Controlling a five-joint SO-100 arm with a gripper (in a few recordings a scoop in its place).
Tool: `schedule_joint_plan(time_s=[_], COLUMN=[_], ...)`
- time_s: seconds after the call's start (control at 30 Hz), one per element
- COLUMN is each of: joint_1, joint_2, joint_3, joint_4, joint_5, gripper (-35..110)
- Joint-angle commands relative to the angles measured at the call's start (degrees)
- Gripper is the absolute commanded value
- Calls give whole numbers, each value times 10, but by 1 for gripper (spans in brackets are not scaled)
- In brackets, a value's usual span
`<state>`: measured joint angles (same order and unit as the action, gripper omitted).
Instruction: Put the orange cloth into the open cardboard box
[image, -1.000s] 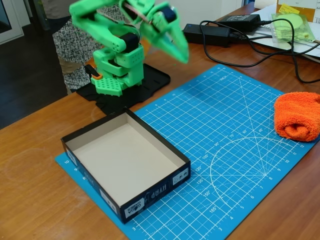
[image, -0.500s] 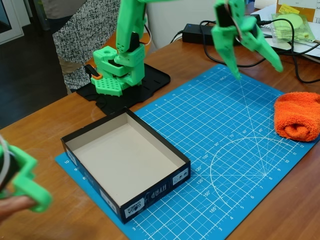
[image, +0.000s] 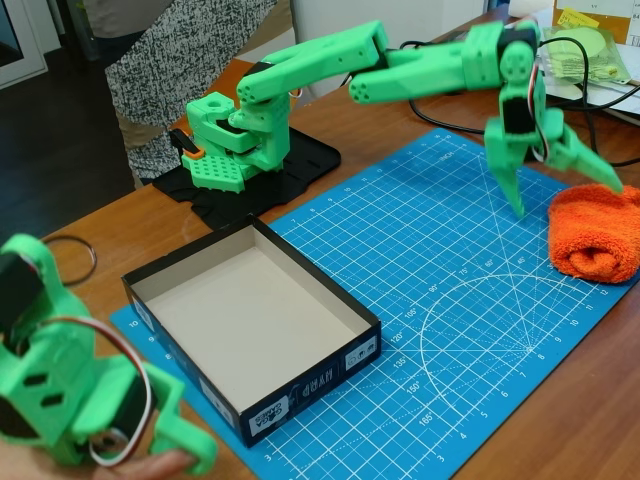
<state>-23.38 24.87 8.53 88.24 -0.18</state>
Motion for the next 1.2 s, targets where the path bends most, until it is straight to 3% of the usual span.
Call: schedule_joint_plan(time_s=[0.0,0.5,0.63,0.77,0.93,1.17], joint_1=[12,46,25,20,11,8], joint_2=[-13,-48,-48,-49,-50,-80], joint_3=[-18,-18,-18,-18,-18,-76], joint_4=[-28,-113,-105,-98,-90,-67], joint_5=[4,-40,-43,-43,-55,-45], gripper=[58,51,43,18,-1,-1])
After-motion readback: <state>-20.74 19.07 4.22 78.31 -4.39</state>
